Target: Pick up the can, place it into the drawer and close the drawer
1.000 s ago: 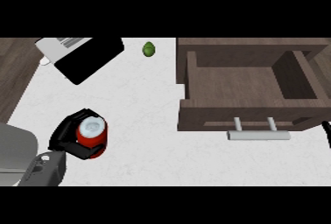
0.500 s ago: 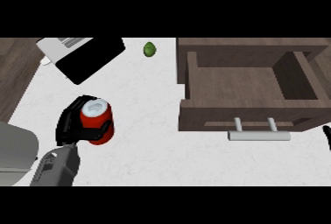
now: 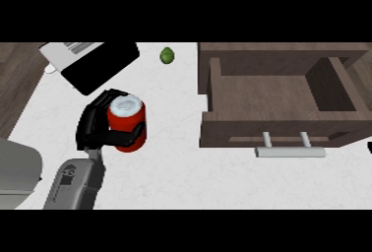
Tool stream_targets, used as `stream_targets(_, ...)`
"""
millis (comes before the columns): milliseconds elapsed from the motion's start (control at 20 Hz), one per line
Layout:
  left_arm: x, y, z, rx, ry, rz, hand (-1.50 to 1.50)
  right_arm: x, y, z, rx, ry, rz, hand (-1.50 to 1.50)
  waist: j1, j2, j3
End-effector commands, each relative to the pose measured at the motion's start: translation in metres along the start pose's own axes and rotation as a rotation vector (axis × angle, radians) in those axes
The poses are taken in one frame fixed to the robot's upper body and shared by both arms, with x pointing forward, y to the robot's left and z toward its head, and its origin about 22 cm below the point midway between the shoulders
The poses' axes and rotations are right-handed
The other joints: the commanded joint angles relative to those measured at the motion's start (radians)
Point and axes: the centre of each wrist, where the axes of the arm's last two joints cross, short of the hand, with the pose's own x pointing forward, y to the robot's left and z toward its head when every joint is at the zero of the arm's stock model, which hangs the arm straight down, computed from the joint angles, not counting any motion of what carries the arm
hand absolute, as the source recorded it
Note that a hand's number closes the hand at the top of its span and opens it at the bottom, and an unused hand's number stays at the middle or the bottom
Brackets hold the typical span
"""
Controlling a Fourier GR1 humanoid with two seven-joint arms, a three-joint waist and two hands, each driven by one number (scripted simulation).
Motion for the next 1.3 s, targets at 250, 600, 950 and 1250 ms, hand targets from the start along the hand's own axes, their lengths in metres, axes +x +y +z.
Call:
stream_targets(250,0.072,-0.069,-0.030,-0.081,-0.056,-0.008,1.50,0.009,0.000,-0.007,0.010,-0.013,0.007,-1.50,-0.006,0.002,0.000)
stream_targets(600,0.132,-0.128,-0.048,-0.116,-0.090,-0.076,1.50,0.008,0.008,0.003,-0.006,-0.010,0.012,-1.50,-0.015,0.002,0.000)
stream_targets(950,0.166,-0.165,-0.079,-0.149,-0.130,-0.080,1.50,0.017,-0.004,-0.016,-0.004,-0.010,0.004,-1.50,-0.014,0.004,0.000)
stream_targets(1250,0.203,-0.198,-0.105,-0.145,-0.098,-0.087,1.50,0.007,0.001,-0.004,0.004,-0.041,0.000,-1.50,-0.024,0.006,0.000)
